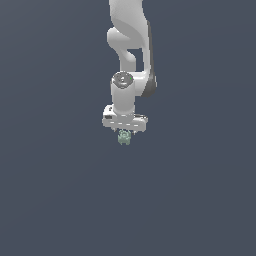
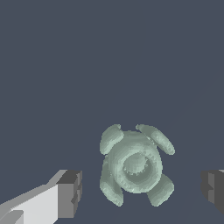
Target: Pick up the object and move it to a goal position.
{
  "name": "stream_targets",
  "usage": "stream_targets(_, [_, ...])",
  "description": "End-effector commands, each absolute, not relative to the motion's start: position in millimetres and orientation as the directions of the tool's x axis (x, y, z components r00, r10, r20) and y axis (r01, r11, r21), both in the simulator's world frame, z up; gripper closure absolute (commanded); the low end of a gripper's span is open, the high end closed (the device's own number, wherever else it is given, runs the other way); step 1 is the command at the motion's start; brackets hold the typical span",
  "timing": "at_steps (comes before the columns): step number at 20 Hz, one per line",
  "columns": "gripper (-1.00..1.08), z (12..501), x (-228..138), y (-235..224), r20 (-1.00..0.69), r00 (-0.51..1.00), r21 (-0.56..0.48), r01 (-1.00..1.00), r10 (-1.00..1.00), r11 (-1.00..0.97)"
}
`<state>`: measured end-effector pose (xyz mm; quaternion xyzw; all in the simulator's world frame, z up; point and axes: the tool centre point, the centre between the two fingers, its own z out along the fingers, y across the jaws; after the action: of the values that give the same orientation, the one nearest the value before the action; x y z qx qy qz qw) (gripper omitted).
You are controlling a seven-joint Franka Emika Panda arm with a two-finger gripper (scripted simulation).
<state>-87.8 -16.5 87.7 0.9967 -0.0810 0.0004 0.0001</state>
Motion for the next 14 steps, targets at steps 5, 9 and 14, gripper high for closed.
stream_targets(5, [-0.92,62.6,-89.5,-16.3,0.0,0.987,0.0,-0.162,-0.162,-0.987])
stream_targets(9, [-0.92,47.3,-89.8,-16.3,0.0,0.987,0.0,-0.163,-0.163,-0.987])
stream_targets(14, [-0.92,40.9,-89.4,-16.1,0.0,0.987,0.0,-0.163,-0.163,-0.987])
